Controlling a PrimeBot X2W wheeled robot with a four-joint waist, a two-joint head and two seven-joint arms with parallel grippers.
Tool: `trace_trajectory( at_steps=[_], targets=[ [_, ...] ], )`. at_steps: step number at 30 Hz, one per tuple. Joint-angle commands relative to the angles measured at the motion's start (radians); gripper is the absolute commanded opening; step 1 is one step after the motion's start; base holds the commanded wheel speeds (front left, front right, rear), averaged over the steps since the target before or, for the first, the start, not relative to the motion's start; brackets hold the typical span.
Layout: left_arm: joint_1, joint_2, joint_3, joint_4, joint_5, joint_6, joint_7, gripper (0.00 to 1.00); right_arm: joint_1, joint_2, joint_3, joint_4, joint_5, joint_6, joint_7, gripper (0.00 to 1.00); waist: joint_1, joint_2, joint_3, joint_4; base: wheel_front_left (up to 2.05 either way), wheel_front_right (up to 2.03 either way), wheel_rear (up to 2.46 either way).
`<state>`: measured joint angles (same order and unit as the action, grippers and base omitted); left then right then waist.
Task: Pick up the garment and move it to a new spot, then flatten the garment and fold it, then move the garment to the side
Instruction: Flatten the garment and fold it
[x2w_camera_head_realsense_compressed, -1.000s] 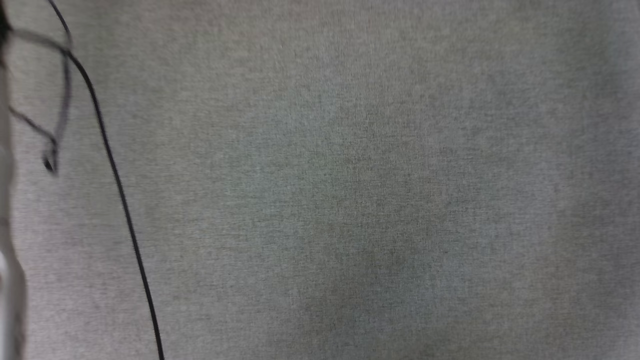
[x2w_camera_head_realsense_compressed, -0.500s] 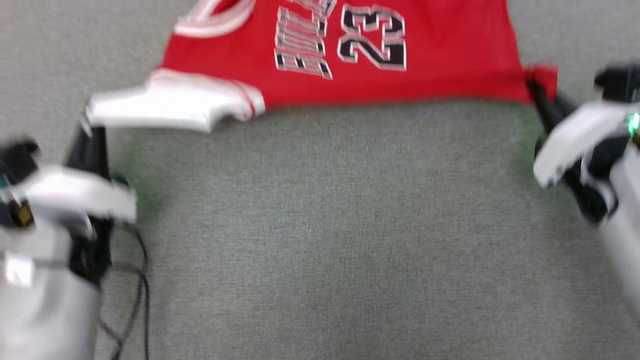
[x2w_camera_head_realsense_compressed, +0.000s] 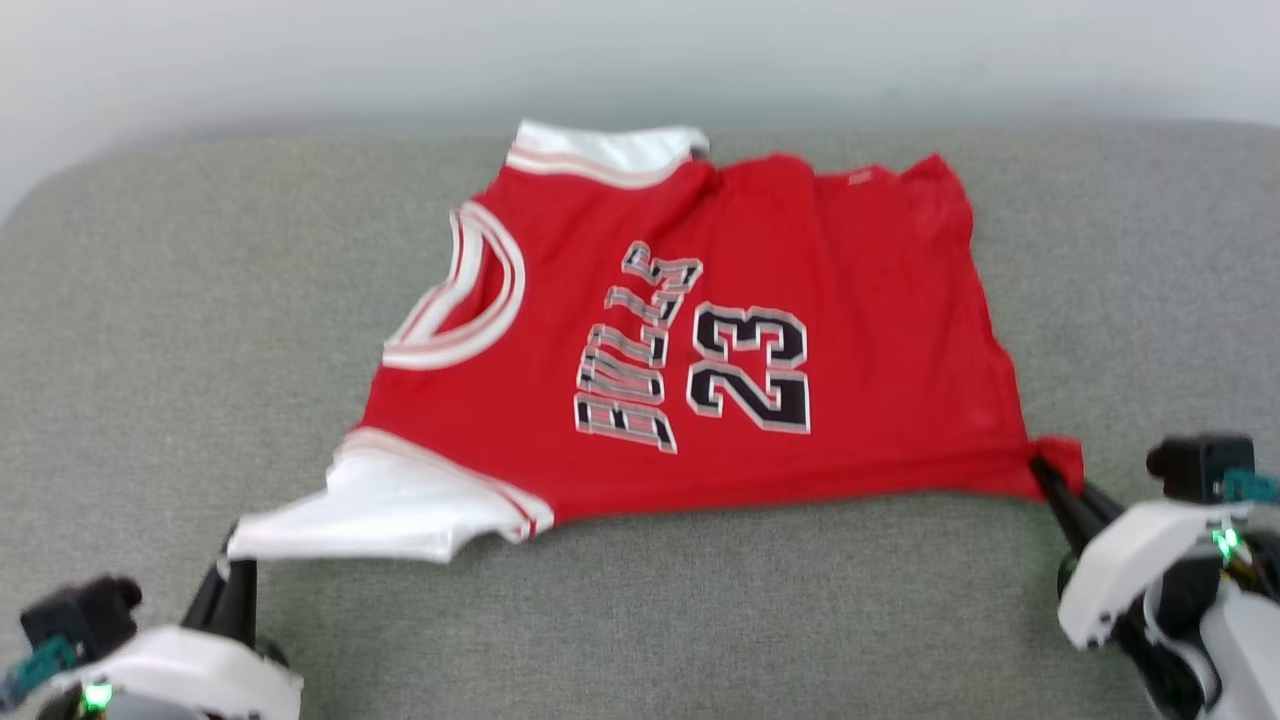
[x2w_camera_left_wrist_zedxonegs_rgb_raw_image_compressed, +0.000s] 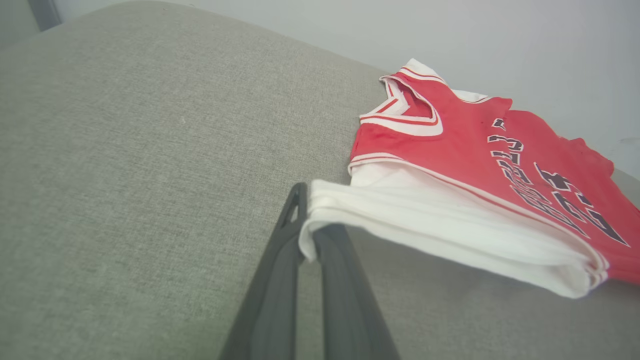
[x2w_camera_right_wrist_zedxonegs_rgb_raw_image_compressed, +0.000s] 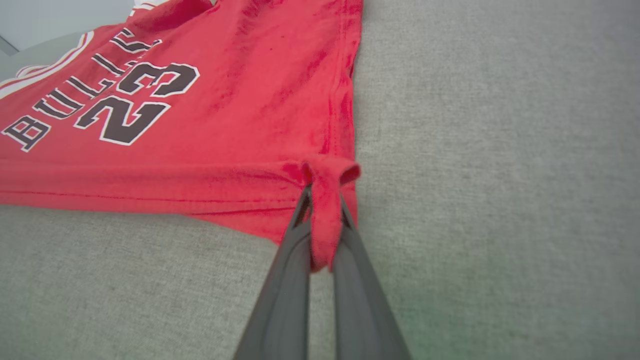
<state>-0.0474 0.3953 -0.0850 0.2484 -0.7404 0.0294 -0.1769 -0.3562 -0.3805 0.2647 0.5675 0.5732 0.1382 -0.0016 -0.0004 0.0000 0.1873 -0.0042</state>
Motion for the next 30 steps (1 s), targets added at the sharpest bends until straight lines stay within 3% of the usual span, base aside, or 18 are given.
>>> trace_trajectory(
  at_steps=[1,11,18,25,30],
  targets=[
    [0.068,0.017,0.031,-0.027,-0.015,0.038,0.015,0.00,0.073,-0.022,-0.046,-0.030,-0.018,-0.014,0.017,0.00,0.0004,0.0000,-0.055,0.004,0.00,0.00,0.00],
    [0.335,0.001,0.041,-0.260,-0.070,0.149,0.140,0.00,0.457,0.081,-0.262,-0.337,-0.139,-0.014,0.163,0.00,0.0004,0.0000,-0.131,0.041,0.00,0.00,0.00],
    [0.387,0.017,0.041,-0.399,-0.060,0.193,0.184,0.00,0.581,0.155,-0.349,-0.505,-0.198,-0.013,0.259,0.00,0.0004,0.0000,-0.137,0.054,0.00,0.00,0.00],
    [0.269,0.044,-0.007,-0.474,-0.028,0.174,0.224,0.00,0.541,0.177,-0.378,-0.639,-0.230,-0.009,0.348,0.00,0.0004,0.0000,-0.111,0.047,0.00,0.00,0.00],
    [0.096,0.039,-0.063,-0.400,-0.018,0.125,0.249,0.00,0.428,0.155,-0.363,-0.635,-0.249,-0.009,0.415,0.00,0.0004,0.0000,-0.040,0.023,0.00,0.00,0.00]
  ],
)
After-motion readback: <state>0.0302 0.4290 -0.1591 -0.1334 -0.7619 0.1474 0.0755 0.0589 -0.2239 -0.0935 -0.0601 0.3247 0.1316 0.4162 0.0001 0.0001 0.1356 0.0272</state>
